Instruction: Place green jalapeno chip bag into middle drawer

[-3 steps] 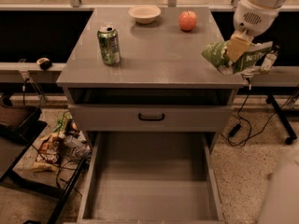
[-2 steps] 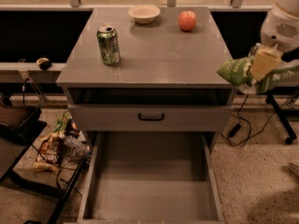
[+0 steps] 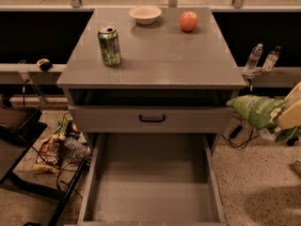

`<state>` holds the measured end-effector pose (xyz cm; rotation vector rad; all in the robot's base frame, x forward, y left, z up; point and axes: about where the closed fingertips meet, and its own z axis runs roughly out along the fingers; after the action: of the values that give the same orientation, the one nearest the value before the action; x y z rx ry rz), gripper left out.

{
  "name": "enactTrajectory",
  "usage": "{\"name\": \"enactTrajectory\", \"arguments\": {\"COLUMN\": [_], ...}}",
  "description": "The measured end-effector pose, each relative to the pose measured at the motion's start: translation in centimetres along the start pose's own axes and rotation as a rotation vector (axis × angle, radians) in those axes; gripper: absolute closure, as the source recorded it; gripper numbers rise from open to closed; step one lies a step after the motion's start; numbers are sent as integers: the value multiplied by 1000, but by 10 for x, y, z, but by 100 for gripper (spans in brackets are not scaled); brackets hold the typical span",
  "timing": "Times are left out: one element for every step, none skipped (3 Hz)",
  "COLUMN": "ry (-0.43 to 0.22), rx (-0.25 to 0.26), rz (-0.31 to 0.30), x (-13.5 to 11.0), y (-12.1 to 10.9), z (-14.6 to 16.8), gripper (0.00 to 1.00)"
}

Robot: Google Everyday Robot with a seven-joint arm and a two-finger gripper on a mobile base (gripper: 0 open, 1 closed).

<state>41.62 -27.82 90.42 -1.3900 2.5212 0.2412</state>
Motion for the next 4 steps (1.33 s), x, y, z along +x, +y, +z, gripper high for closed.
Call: {"name": "enactTrajectory", "arguments": {"ry": [-47,-47,-26,-13], "rx": [25,25,-9,-63], "rz": [0,0,-12,46], "x": [5,5,12,46], "y": [-4,-4,20,47], "z": [7,7,37,95], "gripper": [100,100,100,100]}}
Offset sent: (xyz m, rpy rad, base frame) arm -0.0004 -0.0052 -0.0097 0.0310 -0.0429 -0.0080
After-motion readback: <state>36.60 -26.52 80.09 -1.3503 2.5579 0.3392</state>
